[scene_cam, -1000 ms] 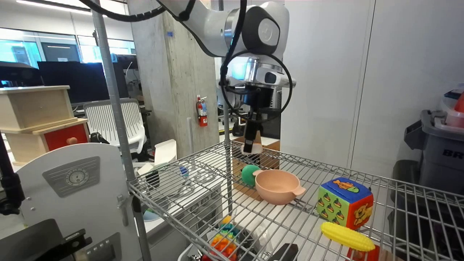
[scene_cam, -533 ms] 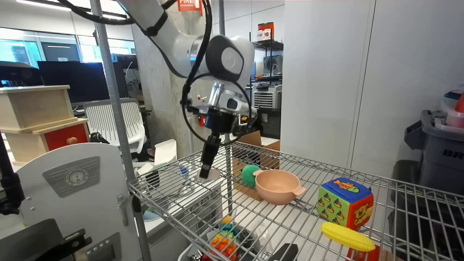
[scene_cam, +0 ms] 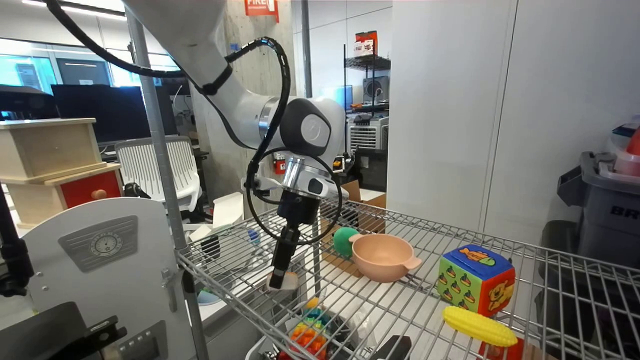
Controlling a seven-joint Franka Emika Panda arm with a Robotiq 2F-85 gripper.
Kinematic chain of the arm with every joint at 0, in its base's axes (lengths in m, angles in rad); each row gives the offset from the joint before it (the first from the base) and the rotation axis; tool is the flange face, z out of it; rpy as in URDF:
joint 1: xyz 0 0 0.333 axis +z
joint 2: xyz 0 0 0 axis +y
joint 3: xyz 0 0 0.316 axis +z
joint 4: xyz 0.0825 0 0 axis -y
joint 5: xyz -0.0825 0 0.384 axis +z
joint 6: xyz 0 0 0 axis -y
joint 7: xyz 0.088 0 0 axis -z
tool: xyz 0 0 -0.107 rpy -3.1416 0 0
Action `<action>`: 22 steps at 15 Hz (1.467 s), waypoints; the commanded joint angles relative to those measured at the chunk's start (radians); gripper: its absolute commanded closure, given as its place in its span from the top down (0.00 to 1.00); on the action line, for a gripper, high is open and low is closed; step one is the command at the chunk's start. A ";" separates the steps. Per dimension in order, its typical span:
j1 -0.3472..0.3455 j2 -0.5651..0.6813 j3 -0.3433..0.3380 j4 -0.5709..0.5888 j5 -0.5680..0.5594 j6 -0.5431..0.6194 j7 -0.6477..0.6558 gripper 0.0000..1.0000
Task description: Pick up the object from the bowl and place it on the mesh
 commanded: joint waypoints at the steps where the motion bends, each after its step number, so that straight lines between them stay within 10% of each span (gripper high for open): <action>1: -0.001 0.016 -0.006 0.017 -0.034 0.036 0.003 0.67; 6: 0.003 -0.024 -0.009 -0.030 -0.043 0.069 -0.006 0.99; 22: -0.007 -0.318 -0.032 -0.343 -0.122 0.298 -0.062 1.00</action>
